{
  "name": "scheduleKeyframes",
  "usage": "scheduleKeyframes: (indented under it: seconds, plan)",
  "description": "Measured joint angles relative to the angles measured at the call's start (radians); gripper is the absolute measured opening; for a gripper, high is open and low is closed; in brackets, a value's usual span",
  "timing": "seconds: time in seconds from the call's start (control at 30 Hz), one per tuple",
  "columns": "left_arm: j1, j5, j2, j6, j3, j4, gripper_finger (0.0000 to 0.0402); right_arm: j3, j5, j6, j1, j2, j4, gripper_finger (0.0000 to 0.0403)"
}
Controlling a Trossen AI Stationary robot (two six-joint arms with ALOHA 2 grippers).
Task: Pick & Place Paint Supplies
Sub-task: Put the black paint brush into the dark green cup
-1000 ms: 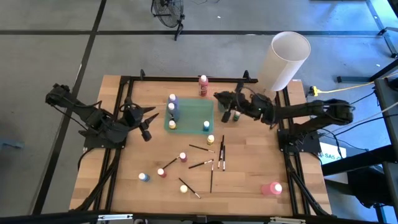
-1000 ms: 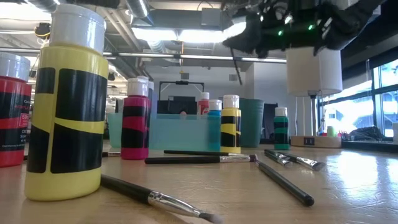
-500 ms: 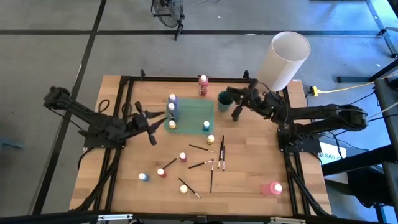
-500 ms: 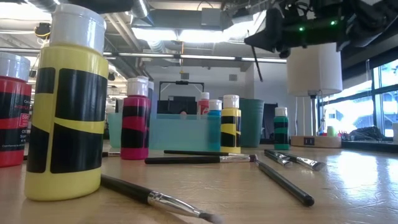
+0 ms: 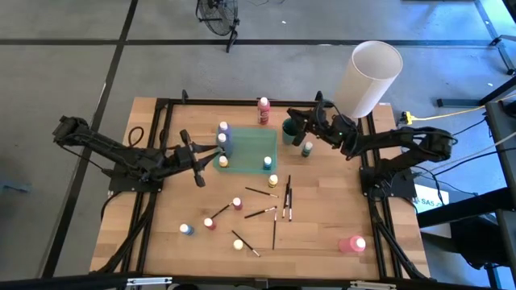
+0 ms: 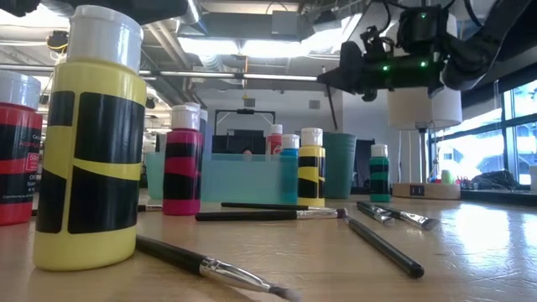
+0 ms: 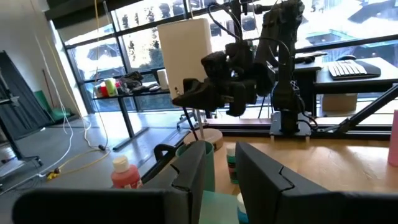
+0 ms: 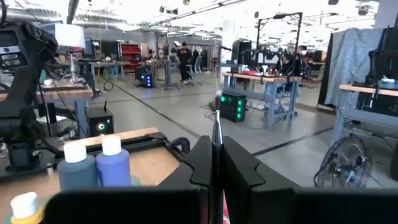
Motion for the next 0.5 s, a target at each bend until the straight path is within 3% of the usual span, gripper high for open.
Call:
scheduleKeyframes:
  seconds: [0.5]
  plan:
    - [0.0, 0.066, 0.0, 0.075, 0.0, 0.004, 0.0077, 0.0, 0.01, 0.038, -0.034, 0.021, -0.057, 0.0037]
